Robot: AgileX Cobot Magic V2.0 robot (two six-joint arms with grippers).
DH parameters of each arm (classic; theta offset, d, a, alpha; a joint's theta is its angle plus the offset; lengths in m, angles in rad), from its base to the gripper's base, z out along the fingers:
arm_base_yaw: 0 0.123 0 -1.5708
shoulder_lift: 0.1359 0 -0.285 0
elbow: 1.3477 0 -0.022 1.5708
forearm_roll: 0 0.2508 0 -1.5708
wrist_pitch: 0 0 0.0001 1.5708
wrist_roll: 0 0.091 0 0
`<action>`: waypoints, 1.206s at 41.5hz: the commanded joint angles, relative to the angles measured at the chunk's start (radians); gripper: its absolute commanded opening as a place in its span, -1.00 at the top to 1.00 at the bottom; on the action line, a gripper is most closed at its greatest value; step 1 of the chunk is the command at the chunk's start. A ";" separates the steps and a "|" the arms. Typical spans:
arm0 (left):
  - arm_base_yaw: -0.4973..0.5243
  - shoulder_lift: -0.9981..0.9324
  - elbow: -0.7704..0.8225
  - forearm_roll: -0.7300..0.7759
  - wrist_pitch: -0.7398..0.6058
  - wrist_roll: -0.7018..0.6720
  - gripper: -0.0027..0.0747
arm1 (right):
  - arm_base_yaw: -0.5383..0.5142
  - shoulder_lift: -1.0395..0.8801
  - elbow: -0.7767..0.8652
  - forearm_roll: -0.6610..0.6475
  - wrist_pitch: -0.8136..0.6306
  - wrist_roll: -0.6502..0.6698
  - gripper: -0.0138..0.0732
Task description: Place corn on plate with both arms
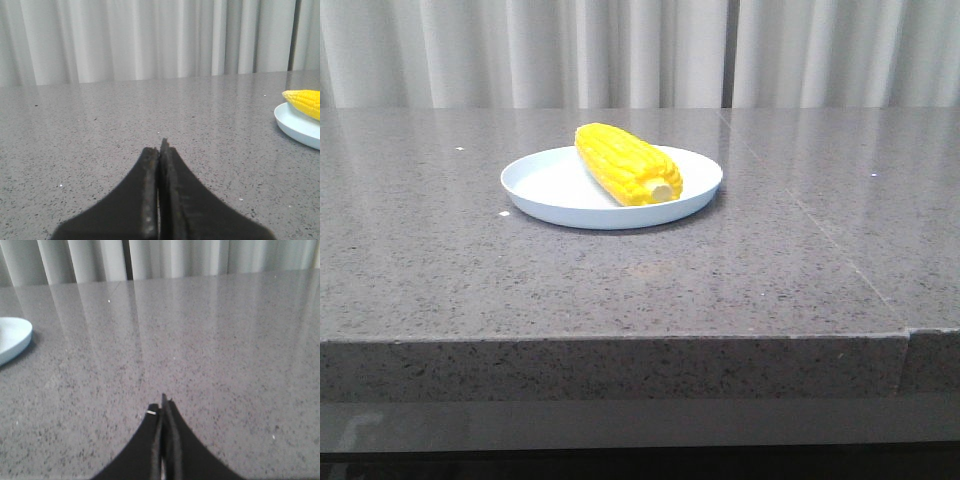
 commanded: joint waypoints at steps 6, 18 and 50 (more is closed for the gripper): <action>0.000 -0.019 0.003 -0.008 -0.081 -0.010 0.98 | -0.001 -0.013 -0.015 0.010 -0.192 -0.011 0.84; 0.000 -0.019 0.003 -0.008 -0.081 -0.010 0.98 | -0.001 -0.013 -0.015 0.010 -0.189 -0.011 0.84; 0.013 -0.021 0.003 -0.008 -0.081 -0.010 0.98 | -0.001 -0.013 -0.015 0.010 -0.188 -0.011 0.84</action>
